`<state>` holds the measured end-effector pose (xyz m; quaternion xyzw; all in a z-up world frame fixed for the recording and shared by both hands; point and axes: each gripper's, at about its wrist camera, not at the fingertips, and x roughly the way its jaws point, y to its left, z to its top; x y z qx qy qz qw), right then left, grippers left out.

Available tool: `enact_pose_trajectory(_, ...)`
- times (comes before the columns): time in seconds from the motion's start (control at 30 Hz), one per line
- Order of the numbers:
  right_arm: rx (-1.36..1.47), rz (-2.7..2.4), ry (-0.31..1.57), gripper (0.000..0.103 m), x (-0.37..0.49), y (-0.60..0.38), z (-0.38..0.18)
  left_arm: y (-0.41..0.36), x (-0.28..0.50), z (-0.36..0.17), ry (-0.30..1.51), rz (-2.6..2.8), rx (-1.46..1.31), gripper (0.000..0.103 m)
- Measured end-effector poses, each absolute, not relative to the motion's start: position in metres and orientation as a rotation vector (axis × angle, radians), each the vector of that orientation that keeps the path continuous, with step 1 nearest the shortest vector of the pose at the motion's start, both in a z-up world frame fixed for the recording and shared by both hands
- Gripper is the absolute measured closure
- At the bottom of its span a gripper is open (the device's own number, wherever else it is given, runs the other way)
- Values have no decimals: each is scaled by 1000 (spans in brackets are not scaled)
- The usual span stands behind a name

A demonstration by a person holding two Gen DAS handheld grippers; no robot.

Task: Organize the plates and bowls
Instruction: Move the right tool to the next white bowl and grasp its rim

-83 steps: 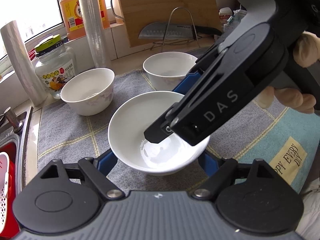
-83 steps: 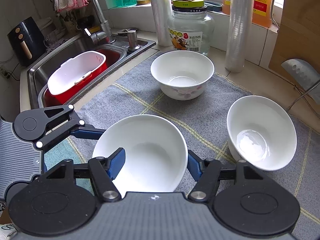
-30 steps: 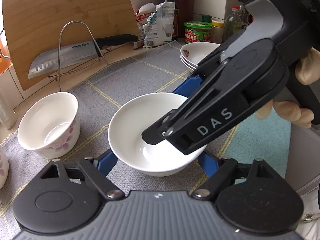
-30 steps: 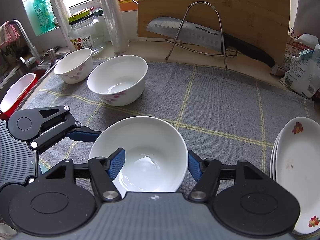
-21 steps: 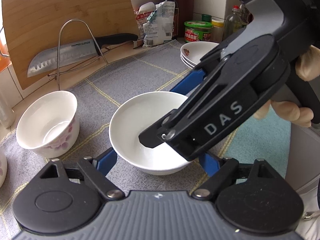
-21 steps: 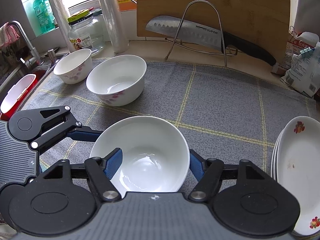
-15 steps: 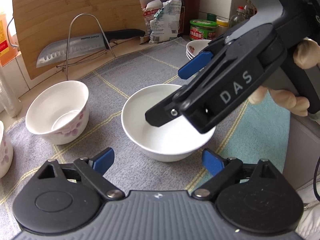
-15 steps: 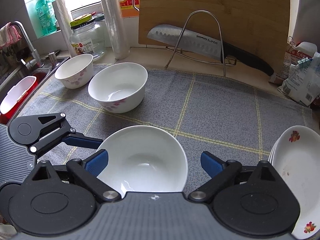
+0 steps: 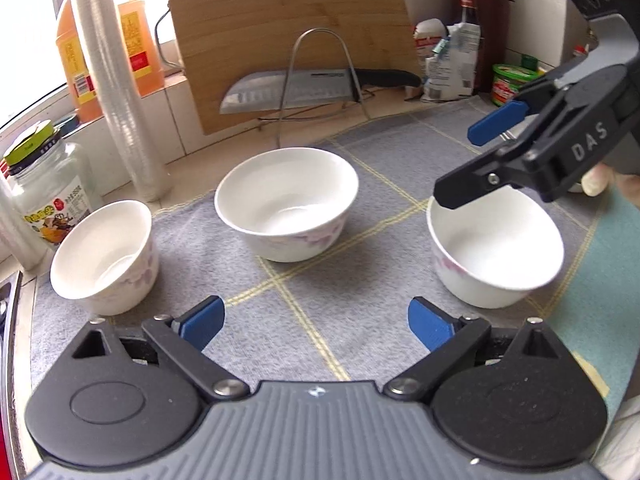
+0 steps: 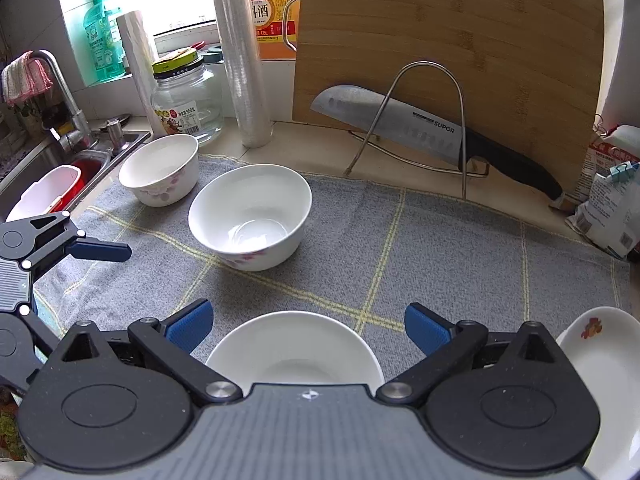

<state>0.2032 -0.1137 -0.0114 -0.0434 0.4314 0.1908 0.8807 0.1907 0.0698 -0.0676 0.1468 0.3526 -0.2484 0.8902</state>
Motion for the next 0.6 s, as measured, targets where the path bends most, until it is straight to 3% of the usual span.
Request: enact_pose_trajectory(0.6,-108,500,897,2,266,-71,-19,71,243,-85,699,-493,258,5)
